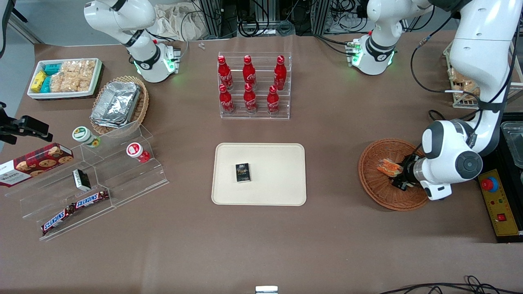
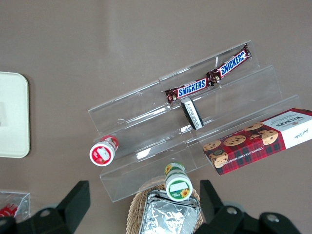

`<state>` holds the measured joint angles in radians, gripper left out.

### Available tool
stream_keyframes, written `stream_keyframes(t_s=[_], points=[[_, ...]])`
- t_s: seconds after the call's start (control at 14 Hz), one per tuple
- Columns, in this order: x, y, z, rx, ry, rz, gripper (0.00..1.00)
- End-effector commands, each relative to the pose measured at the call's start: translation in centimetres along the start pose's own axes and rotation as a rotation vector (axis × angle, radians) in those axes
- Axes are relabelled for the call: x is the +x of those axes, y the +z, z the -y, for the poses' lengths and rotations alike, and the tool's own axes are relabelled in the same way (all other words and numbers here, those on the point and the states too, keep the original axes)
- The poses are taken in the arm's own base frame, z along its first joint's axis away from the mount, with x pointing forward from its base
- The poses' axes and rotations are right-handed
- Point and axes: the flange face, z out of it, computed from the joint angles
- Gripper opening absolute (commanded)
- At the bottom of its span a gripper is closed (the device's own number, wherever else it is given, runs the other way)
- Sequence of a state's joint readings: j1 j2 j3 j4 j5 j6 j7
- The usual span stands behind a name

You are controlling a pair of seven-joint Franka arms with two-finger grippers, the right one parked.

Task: Place sandwich from basket to tray
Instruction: 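Carry the sandwich with the left gripper over to the cream tray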

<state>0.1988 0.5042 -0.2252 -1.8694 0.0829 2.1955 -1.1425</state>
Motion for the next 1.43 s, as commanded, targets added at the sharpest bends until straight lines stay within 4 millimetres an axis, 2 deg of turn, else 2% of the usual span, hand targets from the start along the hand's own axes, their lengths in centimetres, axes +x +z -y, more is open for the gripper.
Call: stream_keyframes(t_s=[0.0, 0.14, 0.29, 0.43, 0.5, 0.64, 0.71, 0.86, 1.0, 1.14, 1.21, 1.36], points=[[-1.5, -4.7, -1.9, -0.003, 0.041, -0.013, 0.0], [-2.6, -9.4, -3.4, 0.031, 0.087, 0.016, 0.0], [-6.7, -14.0, -5.2, 0.036, 0.203, 0.044, 0.0], [-12.7, -17.8, -7.2, -0.019, 0.31, 0.058, 0.0], [-16.3, -18.5, -8.3, -0.044, 0.384, 0.07, 0.0], [-22.7, -16.8, -9.9, -0.038, 0.623, 0.101, 0.0], [-25.3, -15.3, -10.6, -0.028, 0.737, 0.107, 0.0], [-30.6, -12.8, -11.9, -0.039, 0.835, 0.116, 0.0], [-34.8, -7.4, -13.9, -0.055, 0.896, 0.127, 0.0], [-35.8, 0.0, -15.8, -0.06, 0.894, 0.13, 0.0], [-36.2, 0.9, -15.9, -0.047, 0.89, 0.099, 0.0], [-35.5, 1.9, -16.1, -0.03, 0.871, 0.079, 0.0]])
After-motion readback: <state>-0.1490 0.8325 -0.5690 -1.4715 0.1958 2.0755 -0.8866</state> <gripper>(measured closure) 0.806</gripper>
